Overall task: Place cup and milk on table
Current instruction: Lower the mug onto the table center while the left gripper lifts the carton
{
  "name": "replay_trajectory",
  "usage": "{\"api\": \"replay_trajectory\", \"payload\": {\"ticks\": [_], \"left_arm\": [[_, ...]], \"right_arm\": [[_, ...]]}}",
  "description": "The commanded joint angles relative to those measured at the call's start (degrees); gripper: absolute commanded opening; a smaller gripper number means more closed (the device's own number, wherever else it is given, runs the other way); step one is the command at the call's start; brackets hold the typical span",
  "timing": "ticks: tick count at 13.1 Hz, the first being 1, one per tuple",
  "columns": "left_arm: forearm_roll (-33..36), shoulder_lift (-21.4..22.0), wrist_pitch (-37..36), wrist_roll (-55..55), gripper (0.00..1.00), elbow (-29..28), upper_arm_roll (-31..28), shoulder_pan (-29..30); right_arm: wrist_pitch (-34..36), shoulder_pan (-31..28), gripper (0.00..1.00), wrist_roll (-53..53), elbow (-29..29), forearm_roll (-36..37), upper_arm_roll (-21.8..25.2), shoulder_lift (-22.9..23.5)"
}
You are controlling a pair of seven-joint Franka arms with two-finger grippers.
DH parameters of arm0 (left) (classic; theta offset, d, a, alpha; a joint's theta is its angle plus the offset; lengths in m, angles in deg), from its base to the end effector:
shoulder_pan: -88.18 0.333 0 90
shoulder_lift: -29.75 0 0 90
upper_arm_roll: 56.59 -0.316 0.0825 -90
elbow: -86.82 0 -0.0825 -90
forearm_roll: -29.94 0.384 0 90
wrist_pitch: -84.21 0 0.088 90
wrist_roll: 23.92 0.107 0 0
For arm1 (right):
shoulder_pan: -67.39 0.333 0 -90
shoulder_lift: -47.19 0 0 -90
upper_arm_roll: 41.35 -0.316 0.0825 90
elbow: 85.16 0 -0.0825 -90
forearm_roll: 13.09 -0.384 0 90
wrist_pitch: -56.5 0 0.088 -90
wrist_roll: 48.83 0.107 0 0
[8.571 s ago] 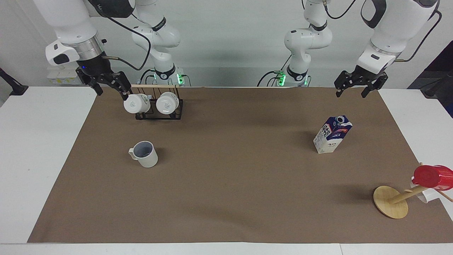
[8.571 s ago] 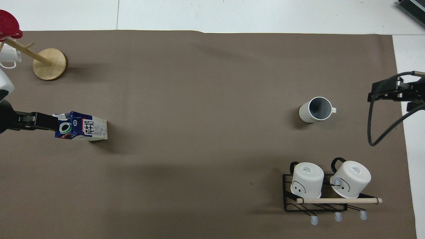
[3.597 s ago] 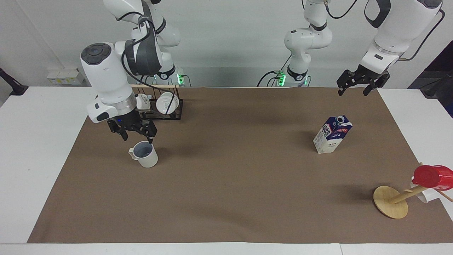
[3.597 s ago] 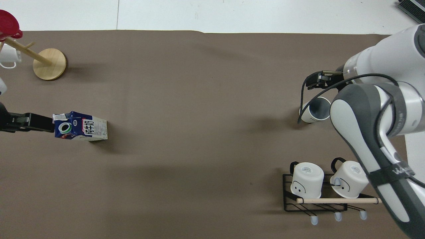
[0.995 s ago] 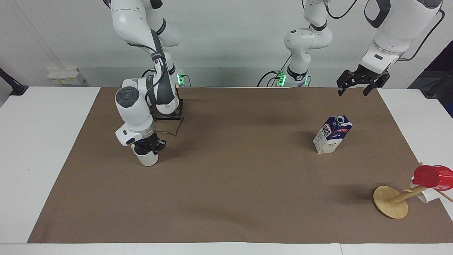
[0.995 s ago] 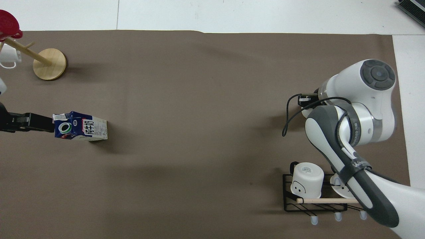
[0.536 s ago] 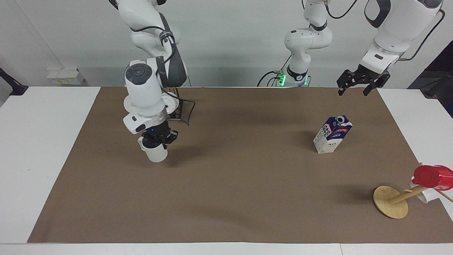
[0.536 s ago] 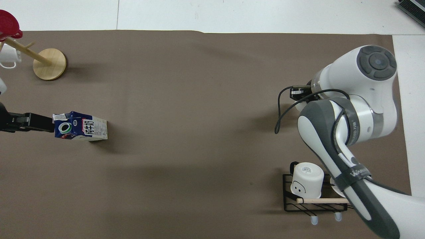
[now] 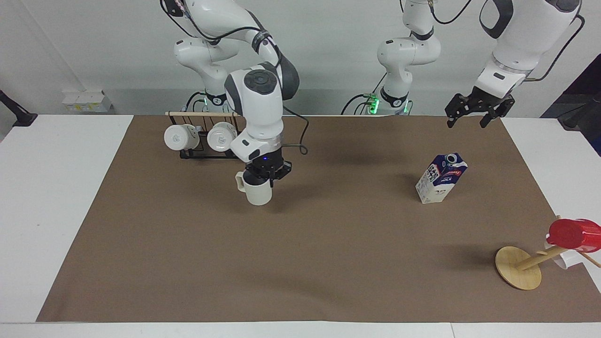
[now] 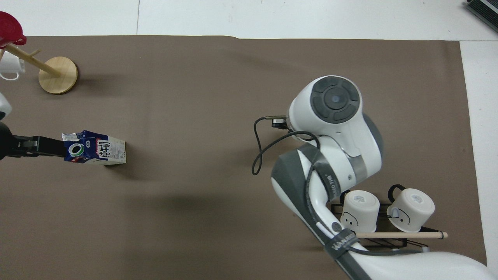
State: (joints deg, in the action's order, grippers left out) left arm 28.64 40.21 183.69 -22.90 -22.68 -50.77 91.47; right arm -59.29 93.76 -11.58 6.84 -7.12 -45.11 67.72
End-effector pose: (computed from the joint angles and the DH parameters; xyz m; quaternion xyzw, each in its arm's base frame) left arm 0.5043 -0.0279 0.5730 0.9996 -0.0283 0.0034 0.0020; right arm 0.5836 0.3260 0.4278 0.9980 -0.0432 0.0441 0.0140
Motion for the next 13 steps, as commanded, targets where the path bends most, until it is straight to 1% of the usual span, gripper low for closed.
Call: {"api": "replay_trajectory", "payload": {"ticks": [1,4,7,9,11,12,13], "left_arm": [[0.95,2.19,8.68,-0.76,1.0,-8.25,0.07,-0.39],[0.95,0.71,17.56,-0.76,1.0,-13.1,0.07,-0.48],[0.95,-0.26,22.93,-0.76,1.0,-16.09,0.07,-0.48],[0.95,-1.32,24.26,-0.76,1.0,-16.27,0.07,-0.39],[0.95,-1.41,24.88,-0.76,1.0,-16.27,0.07,-0.13],[0.95,-1.84,25.75,-0.67,1.0,-16.27,0.07,0.04],[0.95,-1.94,26.2,-0.67,0.97,-16.19,0.07,0.05]], "right_arm": [[2.42,3.5,0.0,5.71,-8.49,3.08,0.15,7.67],[1.45,4.73,0.0,5.99,-8.23,3.09,-0.02,8.38],[-0.74,4.65,0.0,5.99,-7.97,0.38,-0.02,8.3],[-3.02,4.83,0.0,5.99,-5.53,-2.53,-0.02,8.21],[-3.38,4.39,0.0,4.24,-2.97,-2.71,-0.02,7.33],[-4.6,4.3,0.0,2.84,-1.83,-2.71,-0.11,7.07],[-5.22,4.04,0.0,1.26,-1.12,-2.71,-0.2,6.72]]}}
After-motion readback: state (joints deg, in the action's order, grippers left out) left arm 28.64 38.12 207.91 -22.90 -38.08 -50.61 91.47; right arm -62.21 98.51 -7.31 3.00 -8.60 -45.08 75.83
